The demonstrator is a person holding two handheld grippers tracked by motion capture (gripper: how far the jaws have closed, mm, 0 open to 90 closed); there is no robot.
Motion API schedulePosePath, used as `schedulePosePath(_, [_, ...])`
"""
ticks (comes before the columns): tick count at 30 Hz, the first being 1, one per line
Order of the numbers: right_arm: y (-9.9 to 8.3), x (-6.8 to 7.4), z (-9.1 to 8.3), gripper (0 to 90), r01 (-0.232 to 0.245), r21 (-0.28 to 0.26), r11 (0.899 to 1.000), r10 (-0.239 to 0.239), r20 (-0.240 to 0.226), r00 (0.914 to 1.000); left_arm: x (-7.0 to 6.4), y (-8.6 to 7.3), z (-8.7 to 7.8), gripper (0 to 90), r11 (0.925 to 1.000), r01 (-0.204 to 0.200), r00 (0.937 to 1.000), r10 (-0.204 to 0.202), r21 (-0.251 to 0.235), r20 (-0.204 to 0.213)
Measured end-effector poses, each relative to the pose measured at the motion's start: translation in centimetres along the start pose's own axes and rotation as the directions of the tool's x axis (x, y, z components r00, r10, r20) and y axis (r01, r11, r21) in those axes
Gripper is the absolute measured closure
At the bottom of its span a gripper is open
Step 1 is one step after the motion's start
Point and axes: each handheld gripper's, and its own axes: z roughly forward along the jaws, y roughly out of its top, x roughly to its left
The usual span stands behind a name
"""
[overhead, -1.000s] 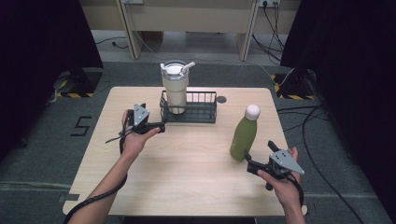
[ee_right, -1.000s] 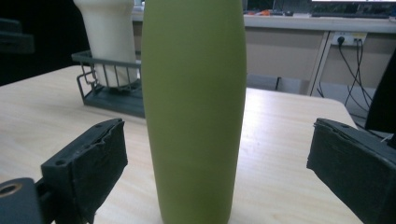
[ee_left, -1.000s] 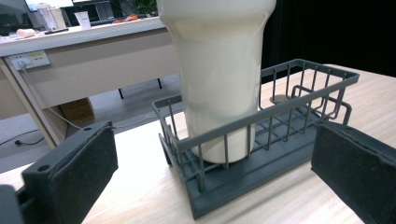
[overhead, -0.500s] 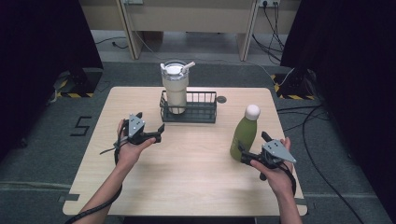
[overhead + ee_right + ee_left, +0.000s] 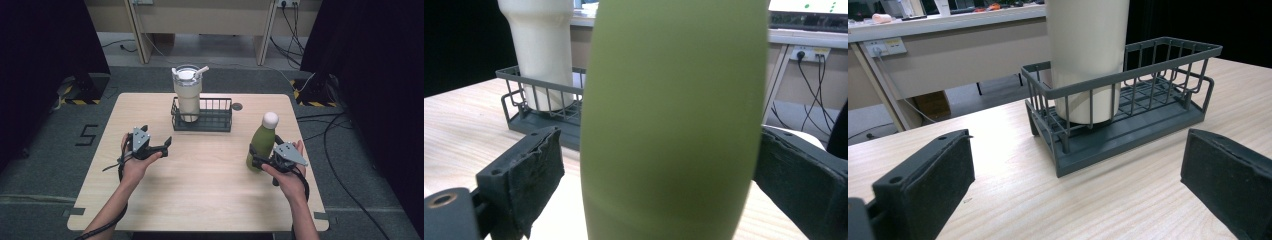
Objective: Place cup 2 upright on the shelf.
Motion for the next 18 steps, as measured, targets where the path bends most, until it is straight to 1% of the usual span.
schedulePosePath(2, [-0.05, 0.09, 0.23, 7.0, 0.010, -0.001, 1.000, -0.010, 0.000, 1.0000, 0.08, -0.03, 0.00, 0.0, 1.0000, 0.000, 1.0000, 0.000, 0.000, -0.004])
schedulePosePath(9, [0.01, 0.18, 0.50, 9.7, 0.017, -0.007, 1.000, -0.016, 0.007, 0.9998, 0.15, -0.15, -0.26, 0.0, 1.0000, 0.003, 1.0000, -0.003, 0.000, -0.008])
schedulePosePath(13, [0.13, 0.22, 0.62, 15.3, 0.024, -0.008, 1.000, -0.024, 0.034, 0.9991, 0.00, -0.33, -0.20, 0.0, 1.0000, 0.000, 1.0000, 0.000, 0.007, -0.001])
schedulePosePath(16, [0.06, 0.21, 0.68, 19.8, 0.024, 0.001, 1.000, -0.024, 0.037, 0.9990, -0.04, -0.38, -0.17, 0.0, 1.0000, 0.002, 1.0000, -0.002, 0.008, -0.001])
schedulePosePath(18, [0.04, 0.18, 0.69, 20.9, 0.011, 0.003, 1.000, -0.011, 0.030, 0.9995, -0.03, -0.37, -0.16, 0.0, 1.0000, 0.001, 1.0000, -0.001, 0.008, -0.002])
